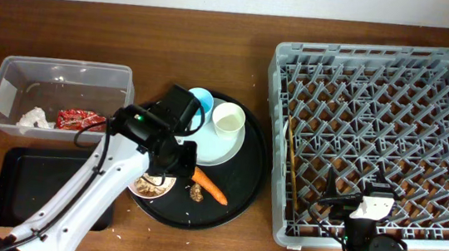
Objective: Sort waste into correct bins and load items into the dishwasher rack
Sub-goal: 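Grasp the rim of the pink bowl with the left gripper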
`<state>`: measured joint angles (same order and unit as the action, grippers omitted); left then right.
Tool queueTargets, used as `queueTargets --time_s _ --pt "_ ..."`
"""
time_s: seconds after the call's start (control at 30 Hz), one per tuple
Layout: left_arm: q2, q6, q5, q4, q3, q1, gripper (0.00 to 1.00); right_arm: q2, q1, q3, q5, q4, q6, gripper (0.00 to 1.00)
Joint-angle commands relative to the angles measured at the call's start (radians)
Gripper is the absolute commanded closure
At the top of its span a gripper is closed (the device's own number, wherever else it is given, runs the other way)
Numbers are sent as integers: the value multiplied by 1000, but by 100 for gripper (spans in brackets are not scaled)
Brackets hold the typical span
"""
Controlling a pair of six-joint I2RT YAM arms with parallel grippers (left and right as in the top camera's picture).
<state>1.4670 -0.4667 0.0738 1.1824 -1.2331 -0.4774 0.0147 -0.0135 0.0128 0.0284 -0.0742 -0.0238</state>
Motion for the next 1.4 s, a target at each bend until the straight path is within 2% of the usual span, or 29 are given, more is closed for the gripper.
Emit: queueTargets --time_s 0.0,0.03,0.1,0.13,0.2,0.27,0.37,0.47,0.6,0.67,0.7,0.83,0.87,1.0,1.37 --pt "-11 -19 -49 -39 38 -13 47 -8 7 -7 9 -4 6 1" --pt "-11 -19 -49 -82 69 -13 46 -8 7 -7 9 -4 6 1" --pt "-10 -20 -49 -193 156 -13 35 -8 7 -7 9 -4 6 1" --pt "-10 -21 -55 -234 189 -13 35 -8 7 -7 9 -4 6 1" --pt "-10 -132 -176 -298 268 -13 35 -8 7 -7 9 -4 6 1" --pt "-10 -137 -187 -339 301 -13 37 -8 7 -7 9 -4 6 1" --pt "-9 -151 -187 -398 303 -13 48 -8 7 -7 9 -4 6 1" --pt "-9 -187 -220 -416 303 -13 53 -8 7 -7 9 -4 6 1" --pt "-9 -203 -216 -413 303 -13 53 -8 7 -7 9 -4 6 1" --pt "-9 -188 -210 -396 303 -13 73 -8 7 -7 9 -4 6 1" --pt "-9 -189 -209 -399 303 -13 78 -8 7 -7 9 -4 6 1" --pt "-9 -200 -198 -415 303 4 78 -8 7 -7 9 -4 6 1" --pt "-9 -200 -155 -409 303 37 78 -8 7 -7 9 -4 6 1" --pt "-9 -200 -122 -409 303 70 69 -8 7 -7 9 -4 6 1" --pt "8 -203 -151 -412 303 70 69 -8 7 -7 9 -4 6 1"
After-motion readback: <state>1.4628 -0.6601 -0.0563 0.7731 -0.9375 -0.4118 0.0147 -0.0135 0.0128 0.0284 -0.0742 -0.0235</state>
